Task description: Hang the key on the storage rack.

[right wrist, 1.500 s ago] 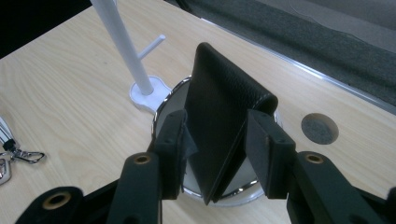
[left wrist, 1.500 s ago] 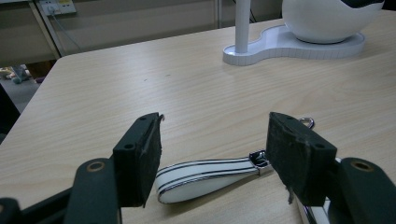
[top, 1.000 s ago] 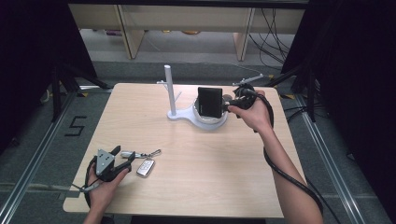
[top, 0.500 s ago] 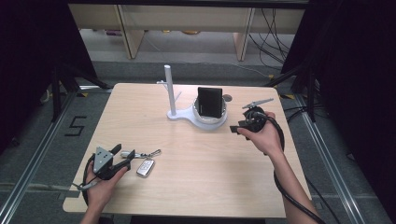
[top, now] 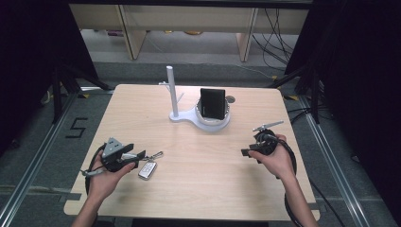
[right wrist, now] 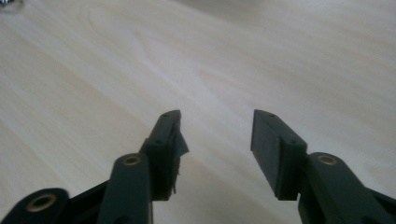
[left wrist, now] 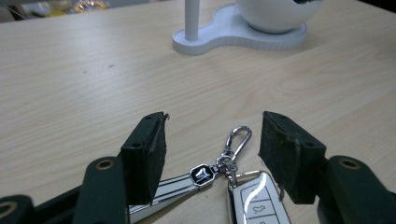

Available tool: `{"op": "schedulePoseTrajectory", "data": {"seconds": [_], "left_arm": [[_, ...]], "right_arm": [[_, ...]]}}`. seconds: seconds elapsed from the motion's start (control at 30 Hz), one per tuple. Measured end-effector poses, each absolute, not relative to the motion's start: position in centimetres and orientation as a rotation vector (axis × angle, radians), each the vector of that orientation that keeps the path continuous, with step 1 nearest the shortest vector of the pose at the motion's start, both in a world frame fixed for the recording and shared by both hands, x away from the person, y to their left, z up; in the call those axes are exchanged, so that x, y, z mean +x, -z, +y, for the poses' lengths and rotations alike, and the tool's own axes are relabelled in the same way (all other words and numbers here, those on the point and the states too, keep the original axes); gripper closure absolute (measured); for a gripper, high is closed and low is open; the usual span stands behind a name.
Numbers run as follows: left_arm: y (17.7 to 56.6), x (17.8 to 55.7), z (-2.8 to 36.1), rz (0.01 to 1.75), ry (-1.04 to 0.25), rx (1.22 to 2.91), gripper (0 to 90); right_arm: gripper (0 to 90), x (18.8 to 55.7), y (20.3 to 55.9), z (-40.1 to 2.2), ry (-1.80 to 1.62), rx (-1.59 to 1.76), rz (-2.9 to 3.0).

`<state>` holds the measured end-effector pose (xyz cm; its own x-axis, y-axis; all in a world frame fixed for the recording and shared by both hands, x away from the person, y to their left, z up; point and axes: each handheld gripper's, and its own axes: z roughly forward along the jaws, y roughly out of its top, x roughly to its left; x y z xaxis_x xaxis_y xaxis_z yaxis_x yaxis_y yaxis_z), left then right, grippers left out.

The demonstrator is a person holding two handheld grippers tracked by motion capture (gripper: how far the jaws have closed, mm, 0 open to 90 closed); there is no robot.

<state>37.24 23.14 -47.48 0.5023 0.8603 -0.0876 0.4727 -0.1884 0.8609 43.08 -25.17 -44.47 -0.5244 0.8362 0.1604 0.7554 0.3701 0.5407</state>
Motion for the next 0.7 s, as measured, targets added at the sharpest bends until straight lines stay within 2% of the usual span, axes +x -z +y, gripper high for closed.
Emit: {"op": "schedulePoseTrajectory", "data": {"seconds": [0.1, 0.23, 0.53, 0.7], "left_arm": [[46.9, 38.1, 22.9, 1.101, -0.446, 1.932, 43.3], [46.4, 39.4, 22.3, 1.068, -0.394, 2.016, 47.7], [46.9, 42.5, 20.0, 0.981, -0.258, 2.273, 53.9], [47.6, 43.5, 19.4, 0.975, -0.202, 2.337, 55.3]], "right_arm": [[59.6, 42.5, 45.3, -25.3, -0.853, 1.492, 2.507], [61.8, 42.3, 45.6, -25.1, -0.802, 1.464, 2.545], [61.0, 42.2, 45.4, -24.7, -0.812, 1.477, 2.544], [60.6, 42.2, 45.4, -24.8, -0.831, 1.462, 2.544]]}}
